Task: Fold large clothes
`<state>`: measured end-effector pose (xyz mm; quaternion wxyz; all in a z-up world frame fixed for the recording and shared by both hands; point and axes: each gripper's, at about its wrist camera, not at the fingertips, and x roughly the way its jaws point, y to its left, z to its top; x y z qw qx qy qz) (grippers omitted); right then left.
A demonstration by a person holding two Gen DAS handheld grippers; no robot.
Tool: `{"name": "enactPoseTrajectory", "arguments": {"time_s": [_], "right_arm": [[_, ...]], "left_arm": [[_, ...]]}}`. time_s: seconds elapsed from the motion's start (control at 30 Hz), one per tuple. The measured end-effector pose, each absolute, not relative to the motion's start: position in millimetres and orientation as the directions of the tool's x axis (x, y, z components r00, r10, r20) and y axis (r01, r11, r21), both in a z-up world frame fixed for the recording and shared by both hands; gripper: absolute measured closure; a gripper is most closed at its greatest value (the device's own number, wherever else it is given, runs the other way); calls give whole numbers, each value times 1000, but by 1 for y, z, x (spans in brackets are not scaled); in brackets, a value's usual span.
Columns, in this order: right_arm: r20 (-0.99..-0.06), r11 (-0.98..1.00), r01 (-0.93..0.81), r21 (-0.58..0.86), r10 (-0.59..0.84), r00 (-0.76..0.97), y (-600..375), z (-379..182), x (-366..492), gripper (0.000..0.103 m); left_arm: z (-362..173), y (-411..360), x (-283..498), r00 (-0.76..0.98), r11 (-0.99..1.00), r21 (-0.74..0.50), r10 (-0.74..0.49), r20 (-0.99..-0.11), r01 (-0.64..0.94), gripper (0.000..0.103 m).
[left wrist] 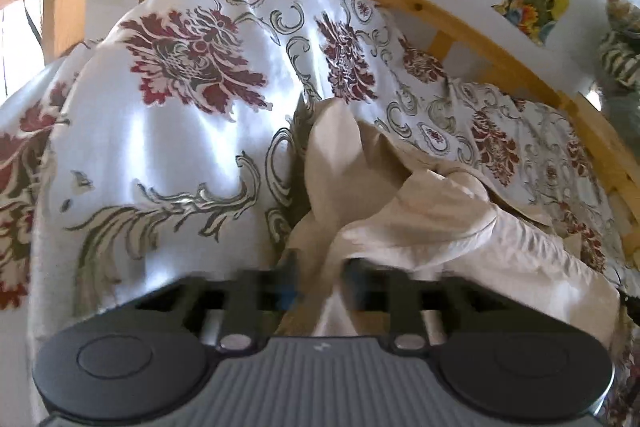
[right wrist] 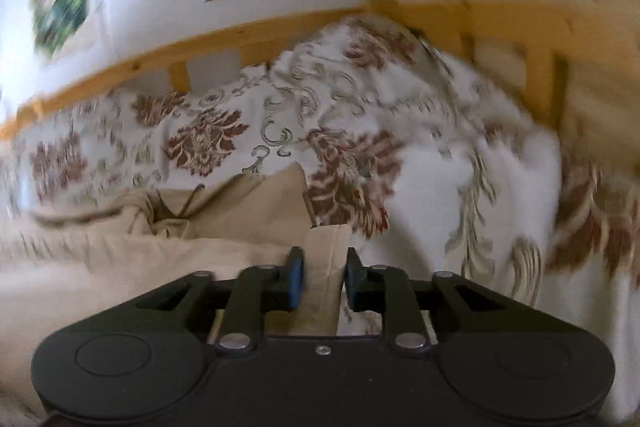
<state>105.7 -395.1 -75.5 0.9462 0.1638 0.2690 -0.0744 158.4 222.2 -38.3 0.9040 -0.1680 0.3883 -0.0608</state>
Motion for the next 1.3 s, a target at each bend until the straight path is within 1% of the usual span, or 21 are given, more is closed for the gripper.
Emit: {"name": "enactPoseTrajectory", "arguments": {"time_s": [0.03, 0.07, 0.13, 0.2, 0.23, 0.33, 0.37, 0.4, 0.43, 0.47, 0.53, 0.67, 0.83, 0.9, 0.97, 1.03, 1.1, 1.17, 1.23, 1.27, 1.3], "right_arm": [[-524, 922, 228, 313, -33, 851, -399, -73, 100, 51], [-512, 912, 230, 339, -26, 859, -402, -70, 94, 39], [-500, 895, 231, 383, -10, 866, -407, -63, 80, 27], [-503, 868, 212, 449, 50, 863, -412, -59, 70, 23], [-511, 849, 204, 487, 89, 855, -414, -57, 67, 17], [-552, 839, 201, 505, 136, 822, -408, -60, 59, 17], [-585, 855, 213, 472, 124, 801, -404, -62, 60, 22], [-612, 868, 216, 447, 121, 782, -400, -65, 63, 26], [-629, 871, 208, 446, 140, 764, -397, -68, 65, 42], [-638, 868, 199, 456, 163, 752, -395, -71, 68, 64], [-653, 866, 209, 453, 163, 740, -392, -76, 72, 85], [-601, 841, 224, 493, 143, 786, -398, -71, 65, 94], [-485, 867, 202, 455, 50, 873, -396, -49, 55, 97], [-452, 878, 207, 432, 13, 892, -396, -43, 51, 97], [-481, 890, 223, 399, -4, 877, -395, -45, 56, 97], [-569, 891, 261, 371, -4, 822, -398, -57, 65, 97], [-654, 892, 303, 336, -10, 756, -402, -73, 75, 96], [-677, 883, 313, 349, 7, 736, -407, -80, 78, 93], [-667, 877, 319, 360, 4, 745, -408, -80, 78, 88], [-659, 878, 315, 361, 1, 753, -408, -78, 77, 83], [-650, 879, 311, 361, -2, 760, -408, -77, 76, 82]], "left_arm": [[-37, 225, 152, 703, 937, -349, -227, -674, -33, 31], [-35, 227, 145, 718, 935, -351, -216, -661, -41, 29], [-35, 234, 133, 730, 923, -382, -232, -643, -44, 29], [-37, 238, 124, 731, 914, -402, -243, -638, -47, 29], [-38, 237, 119, 728, 917, -396, -245, -640, -39, 29], [-41, 230, 110, 718, 939, -344, -237, -655, -3, 32], [-43, 227, 108, 711, 945, -328, -234, -663, 5, 45], [-45, 224, 108, 701, 949, -315, -232, -674, 11, 70], [-48, 221, 108, 687, 956, -293, -218, -693, 8, 82], [-51, 217, 109, 681, 966, -258, -182, -709, -11, 88], [-53, 218, 109, 680, 965, -260, -168, -714, -34, 91], [-48, 226, 107, 708, 945, -317, -166, -686, -85, 95], [-29, 223, 97, 742, 951, -301, -151, -653, -72, 98], [-28, 223, 95, 722, 957, -283, -149, -675, -68, 98], [-37, 222, 96, 692, 963, -257, -134, -709, -77, 98], [-50, 219, 98, 666, 970, -229, -118, -737, -82, 98], [-53, 217, 98, 663, 971, -225, -115, -740, -83, 96], [-49, 215, 95, 681, 974, -217, -119, -722, -61, 93], [-42, 210, 90, 704, 980, -198, -120, -700, -29, 76], [-39, 206, 88, 718, 983, -183, -118, -686, -13, 46], [-36, 201, 87, 736, 988, -155, -106, -668, 1, 25]]}}
